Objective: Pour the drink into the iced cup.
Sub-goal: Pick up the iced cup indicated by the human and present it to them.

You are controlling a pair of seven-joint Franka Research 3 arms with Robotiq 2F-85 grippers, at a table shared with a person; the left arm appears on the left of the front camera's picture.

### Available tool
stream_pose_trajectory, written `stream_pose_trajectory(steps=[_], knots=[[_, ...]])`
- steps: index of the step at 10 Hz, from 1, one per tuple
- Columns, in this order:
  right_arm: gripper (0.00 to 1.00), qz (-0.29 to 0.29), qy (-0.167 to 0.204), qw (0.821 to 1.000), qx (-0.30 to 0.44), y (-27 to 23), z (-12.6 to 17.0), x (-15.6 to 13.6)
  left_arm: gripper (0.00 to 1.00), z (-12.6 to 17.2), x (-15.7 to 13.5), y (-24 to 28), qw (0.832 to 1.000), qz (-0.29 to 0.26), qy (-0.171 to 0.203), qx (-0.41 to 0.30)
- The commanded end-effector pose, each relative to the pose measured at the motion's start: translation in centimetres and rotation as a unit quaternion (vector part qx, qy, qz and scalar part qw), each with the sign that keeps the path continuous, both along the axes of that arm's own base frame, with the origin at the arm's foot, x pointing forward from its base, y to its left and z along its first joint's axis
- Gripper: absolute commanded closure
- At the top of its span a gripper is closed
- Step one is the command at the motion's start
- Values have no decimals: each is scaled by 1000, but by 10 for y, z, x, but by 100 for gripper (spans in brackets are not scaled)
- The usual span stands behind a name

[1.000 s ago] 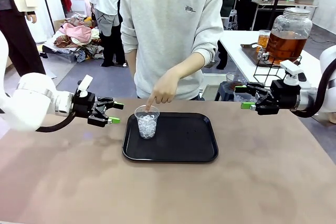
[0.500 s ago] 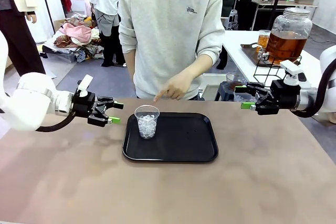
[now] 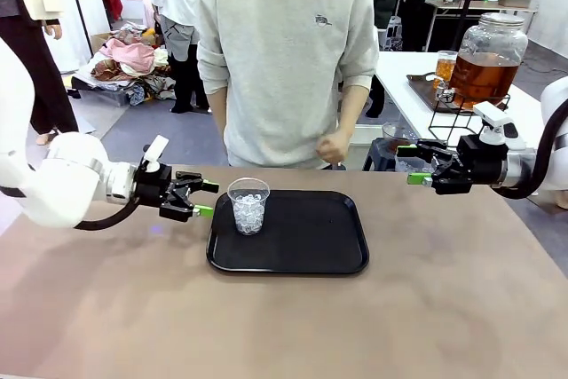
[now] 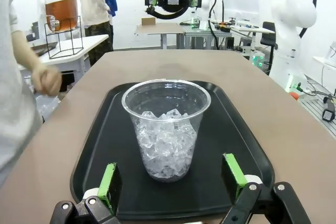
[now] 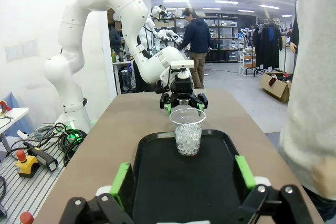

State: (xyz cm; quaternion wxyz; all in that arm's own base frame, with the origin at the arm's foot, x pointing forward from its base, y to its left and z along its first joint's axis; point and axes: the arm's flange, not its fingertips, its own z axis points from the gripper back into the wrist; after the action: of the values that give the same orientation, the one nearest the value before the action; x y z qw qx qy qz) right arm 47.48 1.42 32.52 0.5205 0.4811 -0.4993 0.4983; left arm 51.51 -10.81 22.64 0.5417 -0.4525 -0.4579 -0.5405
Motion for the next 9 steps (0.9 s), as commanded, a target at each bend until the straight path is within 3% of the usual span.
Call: stream_pose_trajectory(steps=[1, 9], knots=[[0, 1, 1, 1000, 0, 1, 3, 1, 0, -4, 5, -8, 1000, 14, -16, -20], [0, 1, 1, 1000, 0, 1, 3, 1, 0, -23, 13, -30, 999, 21, -17, -32]])
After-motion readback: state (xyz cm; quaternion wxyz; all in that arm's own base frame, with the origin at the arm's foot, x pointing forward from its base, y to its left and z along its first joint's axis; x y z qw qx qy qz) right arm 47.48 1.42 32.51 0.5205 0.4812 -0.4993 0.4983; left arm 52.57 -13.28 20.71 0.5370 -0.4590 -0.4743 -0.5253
